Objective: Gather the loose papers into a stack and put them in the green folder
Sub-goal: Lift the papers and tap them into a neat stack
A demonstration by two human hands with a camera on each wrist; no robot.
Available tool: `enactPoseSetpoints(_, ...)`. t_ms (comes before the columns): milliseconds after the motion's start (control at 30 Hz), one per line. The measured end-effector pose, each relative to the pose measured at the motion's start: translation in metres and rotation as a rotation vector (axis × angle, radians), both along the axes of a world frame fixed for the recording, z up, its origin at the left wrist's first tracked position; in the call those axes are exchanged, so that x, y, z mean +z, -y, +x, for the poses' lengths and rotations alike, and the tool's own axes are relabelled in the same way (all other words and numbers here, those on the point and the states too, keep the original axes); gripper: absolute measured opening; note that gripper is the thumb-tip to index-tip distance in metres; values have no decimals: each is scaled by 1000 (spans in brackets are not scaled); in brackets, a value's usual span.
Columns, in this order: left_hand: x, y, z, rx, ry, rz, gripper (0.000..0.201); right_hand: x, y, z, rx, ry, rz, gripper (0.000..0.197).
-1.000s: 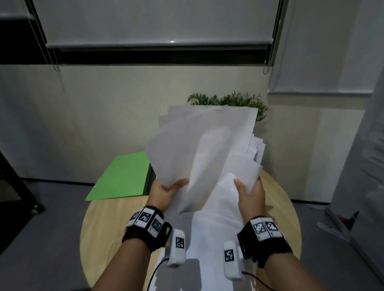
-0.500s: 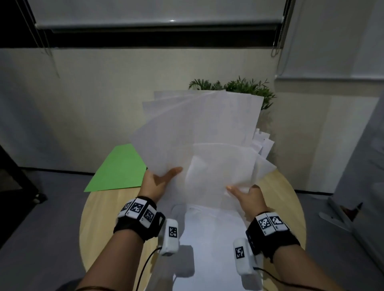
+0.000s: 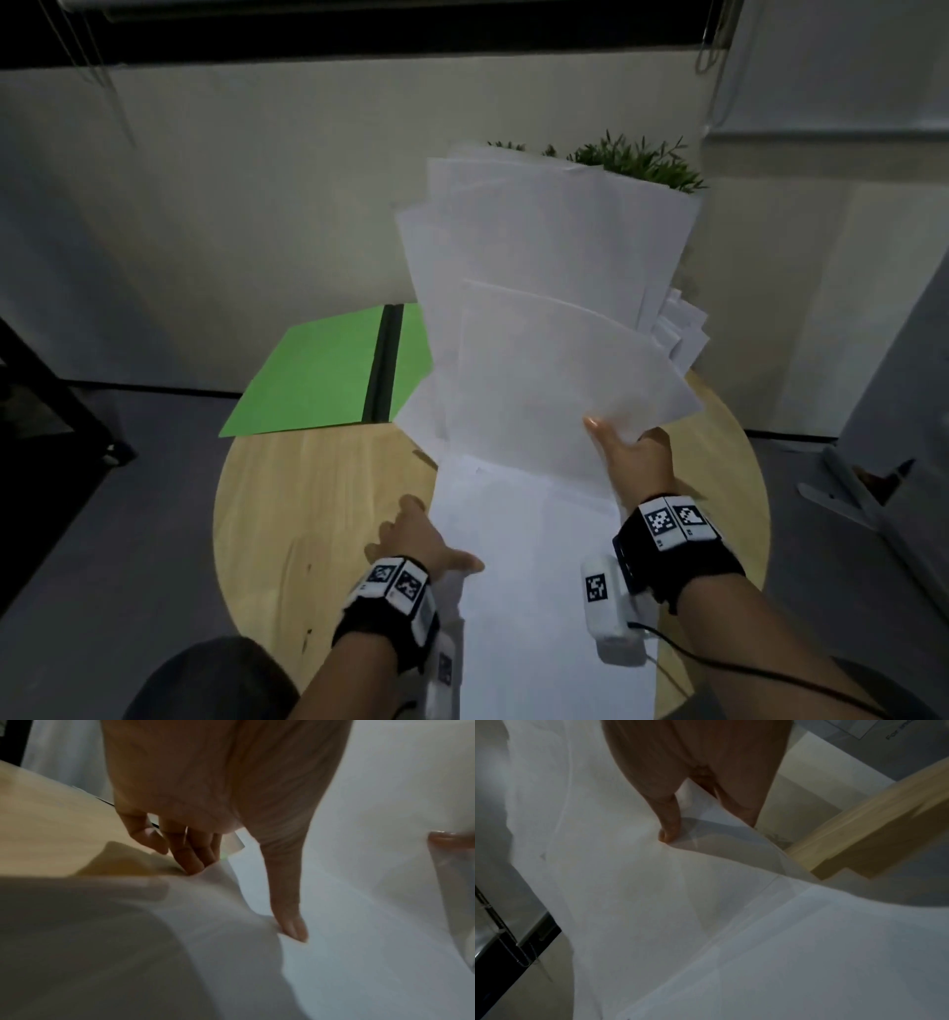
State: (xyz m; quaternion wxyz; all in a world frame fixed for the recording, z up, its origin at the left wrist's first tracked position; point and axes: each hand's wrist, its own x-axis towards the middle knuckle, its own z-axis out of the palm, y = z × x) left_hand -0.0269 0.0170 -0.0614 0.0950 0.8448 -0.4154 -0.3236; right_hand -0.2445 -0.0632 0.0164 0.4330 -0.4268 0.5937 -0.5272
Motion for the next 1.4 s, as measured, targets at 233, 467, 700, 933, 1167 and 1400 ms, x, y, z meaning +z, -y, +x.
enactPoseSetpoints(233, 5, 1, 15, -93, -341, -239, 70, 18, 3, -14, -33, 20, 1, 20)
enactPoseSetpoints(467, 101, -10, 50, -33, -652, -837, 12, 22, -1, -40, -39, -86, 5, 43)
enactPoseSetpoints(700, 154, 30, 48, 81, -787, -1113, 34, 25, -14, -33, 109, -44, 54, 14)
enactPoseSetpoints(933, 147, 48, 24, 148, -727, -1103, 14, 30, -26, -21, 98, 179, 217, 46)
enactPoseSetpoints(1167, 136, 45, 18, 252, -690, -1190, 26, 36, -33, -10, 376, 34, 56, 14)
enactPoseSetpoints(1400, 206, 23, 10, 109, -708, -1477, 36, 73, -5, -11, 112, 23, -226, 52)
